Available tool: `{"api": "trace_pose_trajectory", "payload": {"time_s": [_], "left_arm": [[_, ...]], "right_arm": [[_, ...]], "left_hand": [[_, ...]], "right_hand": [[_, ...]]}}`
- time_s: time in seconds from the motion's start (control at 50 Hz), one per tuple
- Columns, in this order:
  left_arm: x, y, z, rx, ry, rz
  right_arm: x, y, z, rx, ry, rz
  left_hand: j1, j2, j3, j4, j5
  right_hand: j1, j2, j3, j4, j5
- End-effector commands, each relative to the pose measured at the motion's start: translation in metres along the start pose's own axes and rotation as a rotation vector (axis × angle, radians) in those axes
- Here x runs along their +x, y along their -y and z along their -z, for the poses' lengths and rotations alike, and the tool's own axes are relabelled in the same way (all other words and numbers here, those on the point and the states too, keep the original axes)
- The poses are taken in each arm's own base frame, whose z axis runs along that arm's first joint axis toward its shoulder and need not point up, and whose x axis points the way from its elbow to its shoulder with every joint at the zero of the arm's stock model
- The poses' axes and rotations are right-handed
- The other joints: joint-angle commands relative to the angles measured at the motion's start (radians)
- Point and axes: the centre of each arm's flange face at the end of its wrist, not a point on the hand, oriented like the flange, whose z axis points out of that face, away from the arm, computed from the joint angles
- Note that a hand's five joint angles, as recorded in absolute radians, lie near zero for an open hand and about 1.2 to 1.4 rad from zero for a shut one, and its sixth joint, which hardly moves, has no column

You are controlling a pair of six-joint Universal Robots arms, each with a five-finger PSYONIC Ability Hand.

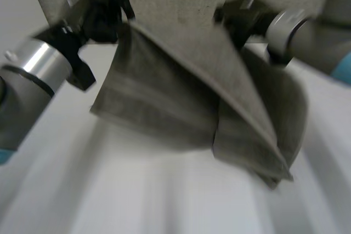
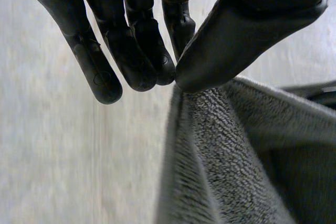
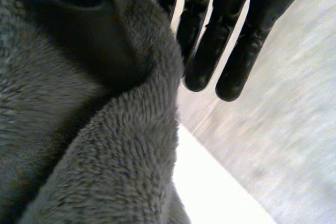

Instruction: Fold the towel.

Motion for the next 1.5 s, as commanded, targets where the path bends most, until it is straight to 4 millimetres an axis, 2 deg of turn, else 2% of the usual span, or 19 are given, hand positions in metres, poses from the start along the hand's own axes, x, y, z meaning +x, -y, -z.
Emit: {"api": "trace_pose_trajectory", "payload": {"time_s": [0.02, 0.12, 0.2, 0.28, 0.32, 0.38, 0.44, 0.48, 0.54, 0.58, 0.76, 0.9, 1.04, 1.14, 1.24, 1.34, 1.44, 1.48, 1.5], "left_arm": [[-0.016, -0.062, 0.012, -0.186, 0.05, 0.0], [-0.02, -0.081, 0.017, -0.244, 0.054, -0.061], [-0.024, -0.088, 0.018, -0.266, 0.059, -0.089], [-0.026, -0.091, 0.019, -0.275, 0.064, -0.09], [-0.027, -0.091, 0.019, -0.276, 0.068, -0.091], [-0.029, -0.091, 0.019, -0.275, 0.074, -0.093], [-0.03, -0.09, 0.018, -0.272, 0.076, -0.094], [-0.03, -0.09, 0.018, -0.272, 0.077, -0.095], [-0.032, -0.091, 0.018, -0.275, 0.08, -0.094], [-0.037, -0.093, 0.018, -0.282, 0.094, -0.092], [-0.049, -0.096, 0.02, -0.295, 0.129, -0.086], [-0.053, -0.096, 0.019, -0.294, 0.138, -0.086], [-0.053, -0.098, 0.019, -0.298, 0.139, -0.085], [-0.054, -0.098, 0.02, -0.299, 0.141, -0.084], [-0.055, -0.099, 0.02, -0.297, 0.144, -0.087], [-0.059, -0.098, 0.021, -0.296, 0.153, -0.086], [-0.06, -0.099, 0.022, -0.301, 0.158, -0.084], [-0.061, -0.099, 0.022, -0.3, 0.16, -0.088], [-0.062, -0.1, 0.022, -0.304, 0.161, -0.096]], "right_arm": [[-0.043, -0.075, -0.016, -0.229, 0.026, 0.149], [-0.044, -0.078, -0.01, -0.236, -0.027, 0.146], [-0.043, -0.065, 0.01, -0.209, -0.047, 0.109], [-0.039, -0.061, 0.025, -0.201, -0.072, 0.068], [-0.039, -0.06, 0.043, -0.203, -0.088, 0.008], [-0.039, -0.062, 0.052, -0.206, -0.098, -0.023], [-0.041, -0.073, 0.067, -0.233, -0.111, -0.085], [-0.043, -0.093, 0.079, -0.292, -0.12, -0.138], [-0.046, -0.102, 0.085, -0.321, -0.119, -0.157], [-0.052, -0.113, 0.1, -0.34, -0.131, -0.184], [-0.051, -0.147, 0.133, -0.346, -0.219, -0.231], [-0.057, -0.164, 0.138, -0.366, -0.219, -0.245], [-0.062, -0.17, 0.137, -0.341, -0.208, -0.238], [-0.059, -0.171, 0.131, -0.3, -0.212, -0.227], [-0.056, -0.162, 0.127, -0.261, -0.208, -0.215], [-0.054, -0.15, 0.125, -0.208, -0.183, -0.206], [-0.054, -0.148, 0.124, -0.199, -0.172, -0.205], [-0.055, -0.148, 0.124, -0.2, -0.171, -0.205], [-0.054, -0.149, 0.123, -0.203, -0.175, -0.205]], "left_hand": [[0.079, 0.076, 0.065, 0.036, 0.064], [0.079, 0.076, 0.065, 0.036, 0.064], [0.079, 0.076, 0.065, 0.036, 0.064], [0.079, 0.076, 0.065, 0.036, 0.064], [0.079, 0.076, 0.065, 0.036, 0.064], [0.079, 0.076, 0.065, 0.036, 0.064], [0.079, 0.076, 0.065, 0.036, 0.064], [0.079, 0.076, 0.065, 0.036, 0.064], [0.079, 0.076, 0.065, 0.036, 0.064], [0.079, 0.076, 0.065, 0.036, 0.064], [0.079, 0.076, 0.065, 0.036, 0.064], [0.079, 0.076, 0.065, 0.036, 0.064], [0.079, 0.076, 0.065, 0.036, 0.064], [0.079, 0.076, 0.065, 0.036, 0.064], [0.079, 0.076, 0.065, 0.036, 0.064], [0.079, 0.076, 0.065, 0.036, 0.064], [0.079, 0.076, 0.065, 0.036, 0.064], [0.079, 0.076, 0.065, 0.036, 0.064], [0.079, 0.076, 0.065, 0.036, 0.064]], "right_hand": [[-0.703, -0.677, -0.735, -0.742, -0.729], [-0.703, -0.677, -0.735, -0.742, -0.729], [-0.703, -0.677, -0.735, -0.742, -0.729], [-0.703, -0.677, -0.735, -0.742, -0.729], [-0.703, -0.677, -0.735, -0.742, -0.729], [-0.703, -0.677, -0.735, -0.742, -0.729], [-0.703, -0.677, -0.735, -0.742, -0.729], [-0.703, -0.677, -0.735, -0.742, -0.729], [-0.703, -0.677, -0.735, -0.742, -0.729], [-0.703, -0.677, -0.735, -0.742, -0.729], [-0.703, -0.677, -0.735, -0.742, -0.729], [-0.703, -0.677, -0.735, -0.742, -0.729], [-0.513, -0.487, -0.545, -0.552, -0.54], [-0.092, -0.066, -0.124, -0.13, -0.118], [0.091, 0.117, 0.059, 0.052, 0.065], [0.065, 0.091, 0.033, 0.026, 0.039], [0.021, 0.047, -0.011, -0.018, -0.005], [-0.07, -0.044, -0.102, -0.109, -0.096], [-0.221, -0.195, -0.253, -0.26, -0.247]]}}
